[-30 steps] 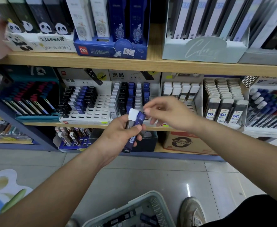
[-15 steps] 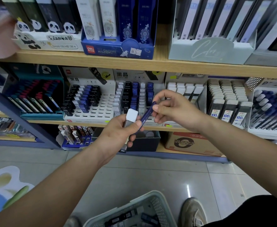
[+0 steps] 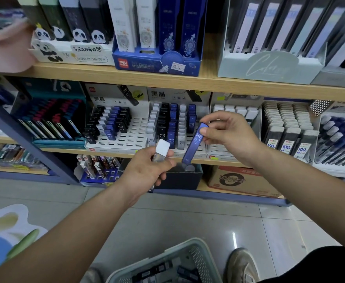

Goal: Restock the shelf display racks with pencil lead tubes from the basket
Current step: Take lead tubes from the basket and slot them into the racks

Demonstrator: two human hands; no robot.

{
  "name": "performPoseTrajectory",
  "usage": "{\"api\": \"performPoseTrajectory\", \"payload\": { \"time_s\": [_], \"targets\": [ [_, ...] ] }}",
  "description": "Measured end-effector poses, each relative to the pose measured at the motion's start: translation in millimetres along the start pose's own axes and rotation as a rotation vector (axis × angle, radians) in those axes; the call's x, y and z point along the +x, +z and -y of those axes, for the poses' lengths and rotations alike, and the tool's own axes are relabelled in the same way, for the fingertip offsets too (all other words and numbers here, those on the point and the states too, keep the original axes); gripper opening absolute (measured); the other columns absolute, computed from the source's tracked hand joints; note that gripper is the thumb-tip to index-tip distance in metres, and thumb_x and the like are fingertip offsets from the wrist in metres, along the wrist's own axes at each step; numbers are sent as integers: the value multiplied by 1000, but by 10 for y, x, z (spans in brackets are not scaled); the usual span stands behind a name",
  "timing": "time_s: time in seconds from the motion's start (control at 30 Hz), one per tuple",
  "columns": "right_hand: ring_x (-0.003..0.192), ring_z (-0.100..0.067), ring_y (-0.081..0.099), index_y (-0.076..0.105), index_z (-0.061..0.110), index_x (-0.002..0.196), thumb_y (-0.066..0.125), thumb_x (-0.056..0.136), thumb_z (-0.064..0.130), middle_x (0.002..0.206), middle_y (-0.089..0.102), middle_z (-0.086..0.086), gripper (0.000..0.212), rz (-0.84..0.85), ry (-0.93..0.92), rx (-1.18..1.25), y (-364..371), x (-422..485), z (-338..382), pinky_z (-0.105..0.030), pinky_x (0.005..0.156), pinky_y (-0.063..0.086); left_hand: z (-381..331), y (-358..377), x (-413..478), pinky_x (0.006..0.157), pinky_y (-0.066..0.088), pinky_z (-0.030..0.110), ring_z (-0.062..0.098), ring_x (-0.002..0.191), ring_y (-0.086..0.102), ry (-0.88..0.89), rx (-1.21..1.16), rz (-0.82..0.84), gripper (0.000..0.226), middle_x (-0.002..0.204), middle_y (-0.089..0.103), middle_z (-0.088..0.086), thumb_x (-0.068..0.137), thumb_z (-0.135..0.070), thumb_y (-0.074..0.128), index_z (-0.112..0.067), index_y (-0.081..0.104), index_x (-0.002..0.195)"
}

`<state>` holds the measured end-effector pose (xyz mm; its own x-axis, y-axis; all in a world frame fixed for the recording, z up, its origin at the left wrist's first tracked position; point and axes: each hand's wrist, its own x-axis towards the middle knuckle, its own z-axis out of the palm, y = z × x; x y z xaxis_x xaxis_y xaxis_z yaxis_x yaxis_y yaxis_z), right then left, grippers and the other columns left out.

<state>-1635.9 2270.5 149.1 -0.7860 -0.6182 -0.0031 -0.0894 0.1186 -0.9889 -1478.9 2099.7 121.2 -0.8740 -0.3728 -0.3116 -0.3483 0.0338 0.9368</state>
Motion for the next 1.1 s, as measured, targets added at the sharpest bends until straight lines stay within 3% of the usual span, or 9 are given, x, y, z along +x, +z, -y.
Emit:
{"api": "performPoseTrajectory", "payload": {
  "time_s": [0.1,0.27,0.6,0.73,0.83,0.93,1.1],
  "targets": [
    [75,-20,68,72,20,93,74,85,2,83,71,-9,20,-130,-83,-197,-75,97,-66,-34,78,60,0,-55,-8,59,43,35,21,62,52,-54,23,-11,19,97,72,22,95,-27,65,-9,67,101],
    [82,-12,65,69,23,96,73,88,11,87,69,4,15,-257,-201,-513,-124,266,-203,-22,79,55,-10,-136,-45,53,45,26,11,55,53,-85,-53,4,14,86,74,1,102,-15,53,-10,62,113],
    [87,-12,64,70,20,102,73,89,12,92,66,3,15,-190,-221,-656,-56,395,-338,-23,83,52,40,-289,-90,62,55,25,15,70,69,-45,-117,62,19,90,76,4,104,-12,48,-11,59,120],
    [90,-7,64,74,15,110,69,92,12,97,69,6,18,-173,-303,-743,-11,414,-314,-5,84,44,32,-316,-85,69,59,28,21,79,74,-22,-157,62,20,87,75,5,104,-10,49,-10,59,122],
    [95,-18,67,73,14,115,64,95,10,107,72,-5,23,-127,-400,-871,67,464,-359,-22,91,50,11,-295,-88,71,61,28,23,81,75,-18,-186,56,21,85,75,7,103,-9,49,-11,59,122],
    [101,-25,65,71,13,121,60,96,10,112,69,-9,27,-77,-421,-962,124,494,-420,-23,93,44,-3,-273,-100,71,61,29,22,79,74,-23,-209,61,21,86,74,8,104,-8,49,-10,59,121],
    [87,-16,64,71,19,118,63,94,21,104,64,2,25,-150,-386,-907,186,405,-250,-34,83,54,-21,-279,-126,71,62,32,20,76,73,-38,-218,90,19,91,74,8,104,-10,49,-13,59,120]
  ]
}}
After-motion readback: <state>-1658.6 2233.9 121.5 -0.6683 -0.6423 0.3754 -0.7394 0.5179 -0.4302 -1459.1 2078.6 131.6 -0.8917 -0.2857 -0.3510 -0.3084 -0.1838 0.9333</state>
